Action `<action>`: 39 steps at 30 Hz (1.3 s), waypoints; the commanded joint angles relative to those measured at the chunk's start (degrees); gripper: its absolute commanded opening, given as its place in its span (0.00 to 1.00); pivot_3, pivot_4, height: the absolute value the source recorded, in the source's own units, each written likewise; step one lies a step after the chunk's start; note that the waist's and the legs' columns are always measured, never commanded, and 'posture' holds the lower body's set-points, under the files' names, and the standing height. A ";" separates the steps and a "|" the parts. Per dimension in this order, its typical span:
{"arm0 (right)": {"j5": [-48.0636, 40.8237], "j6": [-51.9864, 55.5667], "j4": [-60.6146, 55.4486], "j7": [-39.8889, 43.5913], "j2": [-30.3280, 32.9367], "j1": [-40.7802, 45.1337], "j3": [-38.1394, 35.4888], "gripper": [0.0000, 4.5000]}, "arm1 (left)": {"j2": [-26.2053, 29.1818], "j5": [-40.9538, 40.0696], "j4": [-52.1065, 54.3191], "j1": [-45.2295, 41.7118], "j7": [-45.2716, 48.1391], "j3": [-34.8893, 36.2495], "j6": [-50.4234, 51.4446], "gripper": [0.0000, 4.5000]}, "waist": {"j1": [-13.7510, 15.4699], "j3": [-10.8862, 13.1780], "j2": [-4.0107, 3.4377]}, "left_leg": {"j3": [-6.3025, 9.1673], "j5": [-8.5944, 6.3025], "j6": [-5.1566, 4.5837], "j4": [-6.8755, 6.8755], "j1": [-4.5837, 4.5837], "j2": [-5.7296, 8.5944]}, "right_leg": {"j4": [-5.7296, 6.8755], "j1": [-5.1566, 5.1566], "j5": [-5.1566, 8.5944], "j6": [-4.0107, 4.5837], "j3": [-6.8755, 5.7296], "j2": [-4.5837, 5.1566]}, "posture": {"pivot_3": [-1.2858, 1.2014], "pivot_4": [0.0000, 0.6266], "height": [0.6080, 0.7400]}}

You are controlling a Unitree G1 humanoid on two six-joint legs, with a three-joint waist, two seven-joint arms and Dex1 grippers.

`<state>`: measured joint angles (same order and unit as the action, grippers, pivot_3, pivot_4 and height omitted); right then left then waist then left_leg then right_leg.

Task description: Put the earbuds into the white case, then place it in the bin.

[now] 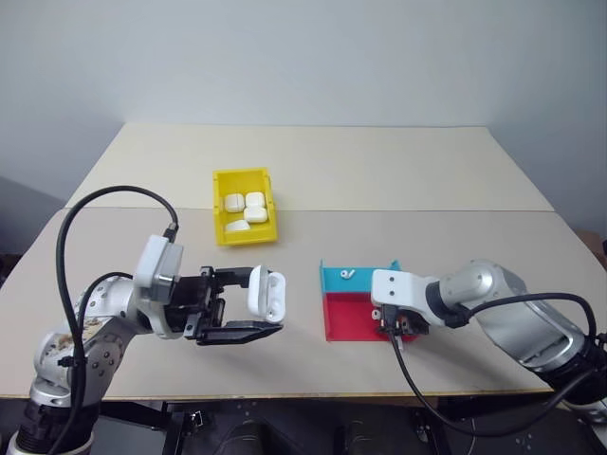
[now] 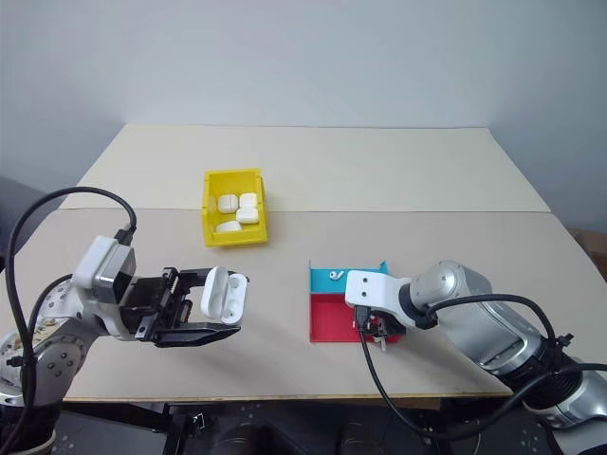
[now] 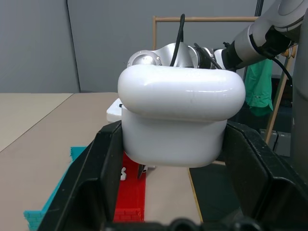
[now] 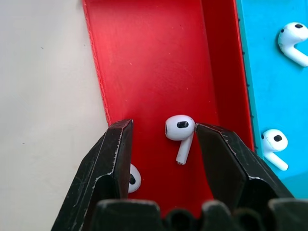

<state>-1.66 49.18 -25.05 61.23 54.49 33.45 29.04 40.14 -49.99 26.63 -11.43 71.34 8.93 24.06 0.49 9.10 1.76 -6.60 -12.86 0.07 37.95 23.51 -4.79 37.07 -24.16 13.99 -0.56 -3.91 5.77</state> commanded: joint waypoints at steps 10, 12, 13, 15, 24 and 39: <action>2.35 -1.10 2.18 0.38 -1.51 1.17 0.82 0.52 | 1.19 -1.90 2.53 0.59 -1.06 1.59 -0.34 0.62 | 0.03 0.00 -0.01 | 0.00 0.00 0.00 0.00 -0.01 0.00 | 0.00 0.02 0.00 0.00 -0.01 0.00 | 0.52 0.24 1.00; 2.44 -1.35 2.21 0.77 -1.34 1.10 0.91 0.44 | 1.25 -1.91 2.55 0.61 -1.10 1.58 -0.40 0.62 | 0.03 0.00 0.00 | 0.00 0.00 0.00 0.00 -0.01 0.00 | 0.00 0.02 0.00 0.00 -0.01 0.00 | 0.52 0.24 1.00; 2.56 -1.48 2.26 0.85 -1.30 1.01 0.96 0.37 | 1.27 -1.92 2.56 0.61 -1.17 1.58 -0.42 0.62 | 0.03 0.00 0.00 | 0.00 0.00 0.00 0.00 -0.01 0.00 | 0.00 0.02 0.00 0.00 -0.01 0.00 | 0.52 0.24 1.00; 2.77 -1.44 2.30 0.95 -1.32 0.91 0.99 0.21 | 1.31 -1.98 2.58 0.64 -1.22 1.61 -0.43 0.62 | 0.03 0.00 -0.01 | 0.00 0.00 0.00 0.00 0.00 0.00 | -0.01 0.01 0.00 0.00 -0.01 0.00 | 0.52 0.24 1.00; -0.24 2.70 0.62 0.00 -3.23 0.96 -3.64 0.14 | 1.30 -2.48 2.11 -0.05 -1.16 1.37 -0.12 0.62 | -0.02 0.00 -0.01 | 0.00 0.00 0.00 0.00 -0.01 -0.01 | 0.00 0.02 0.00 0.00 0.00 -0.01 | 0.52 0.24 1.00; -48.57 11.53 -6.01 -18.25 -36.14 3.44 -54.07 0.14 | -7.30 -1.78 -11.04 -17.14 -3.39 -5.46 3.38 0.62 | 0.20 -0.01 -0.02 | 0.03 0.00 0.00 0.01 0.02 0.01 | 0.01 0.08 -0.03 0.02 -0.05 -0.02 | 0.52 0.24 1.00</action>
<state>-43.31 60.13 -29.41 46.44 19.61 35.33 -21.30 33.61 -52.47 17.18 -26.60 68.40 4.53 26.71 0.70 9.09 1.74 -6.58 -12.86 0.08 37.96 23.51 -4.78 37.09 -24.06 13.95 -0.53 -3.95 5.74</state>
